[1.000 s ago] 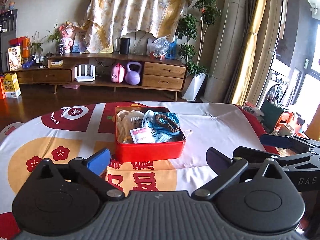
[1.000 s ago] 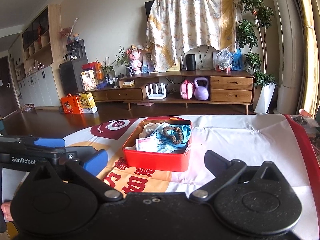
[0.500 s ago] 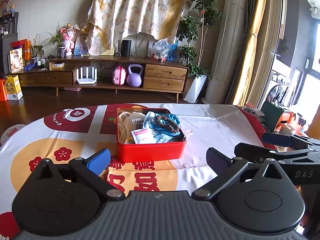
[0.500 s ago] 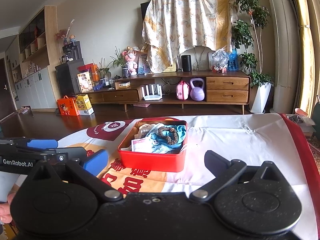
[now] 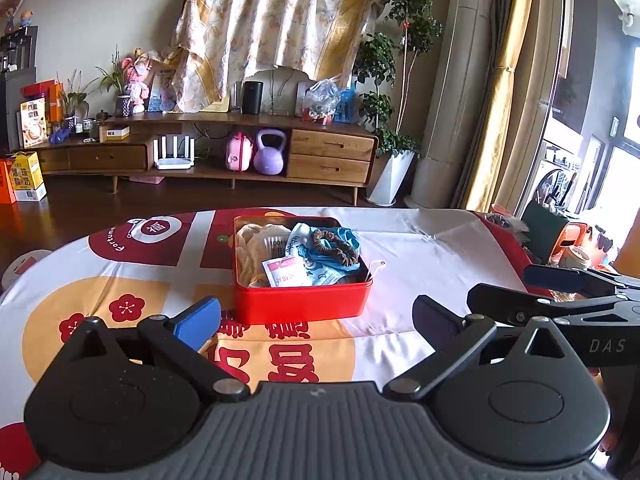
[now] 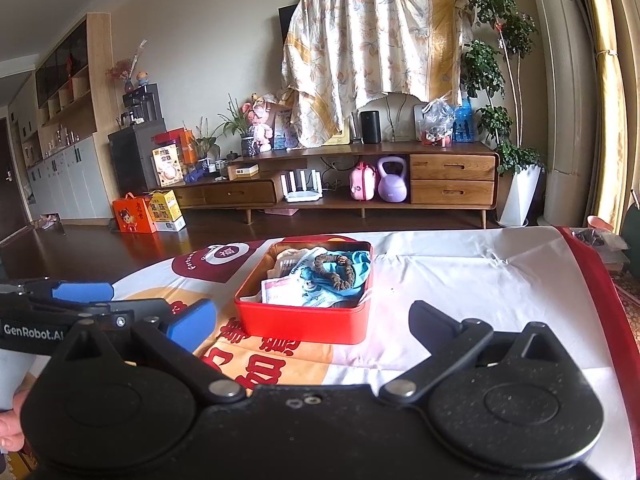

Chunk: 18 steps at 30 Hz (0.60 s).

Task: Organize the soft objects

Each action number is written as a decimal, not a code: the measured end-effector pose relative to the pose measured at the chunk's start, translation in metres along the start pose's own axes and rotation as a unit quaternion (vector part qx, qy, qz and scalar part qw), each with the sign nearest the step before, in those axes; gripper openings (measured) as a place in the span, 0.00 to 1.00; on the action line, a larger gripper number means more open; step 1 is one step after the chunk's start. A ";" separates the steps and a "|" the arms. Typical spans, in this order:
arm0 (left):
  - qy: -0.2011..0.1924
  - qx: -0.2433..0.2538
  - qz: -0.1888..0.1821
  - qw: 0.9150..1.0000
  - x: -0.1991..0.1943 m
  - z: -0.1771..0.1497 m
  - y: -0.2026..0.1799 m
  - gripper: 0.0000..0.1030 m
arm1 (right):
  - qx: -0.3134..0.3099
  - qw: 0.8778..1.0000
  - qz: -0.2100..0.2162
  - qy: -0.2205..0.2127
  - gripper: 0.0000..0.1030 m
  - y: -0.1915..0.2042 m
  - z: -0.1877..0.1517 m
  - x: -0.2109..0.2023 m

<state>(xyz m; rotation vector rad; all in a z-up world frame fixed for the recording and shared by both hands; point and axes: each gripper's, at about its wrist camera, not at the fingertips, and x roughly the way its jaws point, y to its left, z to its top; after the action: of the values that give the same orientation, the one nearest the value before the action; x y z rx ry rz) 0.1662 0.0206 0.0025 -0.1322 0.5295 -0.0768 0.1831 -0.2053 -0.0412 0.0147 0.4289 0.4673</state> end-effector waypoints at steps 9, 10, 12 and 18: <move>-0.003 0.000 -0.006 1.000 -0.001 0.000 0.002 1.00 | 0.002 1.000 -0.005 0.001 1.00 0.002 0.000 0.002; -0.004 0.001 -0.006 1.000 -0.002 0.000 0.001 1.00 | 0.003 1.000 -0.005 0.001 1.00 0.003 -0.001 0.002; -0.005 0.002 -0.004 1.000 -0.002 -0.001 0.001 1.00 | 0.002 1.000 -0.005 0.001 1.00 0.003 -0.001 0.002; -0.003 0.002 -0.004 1.000 -0.002 -0.001 0.001 1.00 | 0.002 1.000 -0.005 0.001 1.00 0.003 -0.001 0.002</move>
<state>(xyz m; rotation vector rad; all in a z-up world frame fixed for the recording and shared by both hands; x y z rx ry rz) 0.1643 0.0216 0.0027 -0.1308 0.5222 -0.0860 0.1832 -0.2023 -0.0422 0.0156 0.4323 0.4572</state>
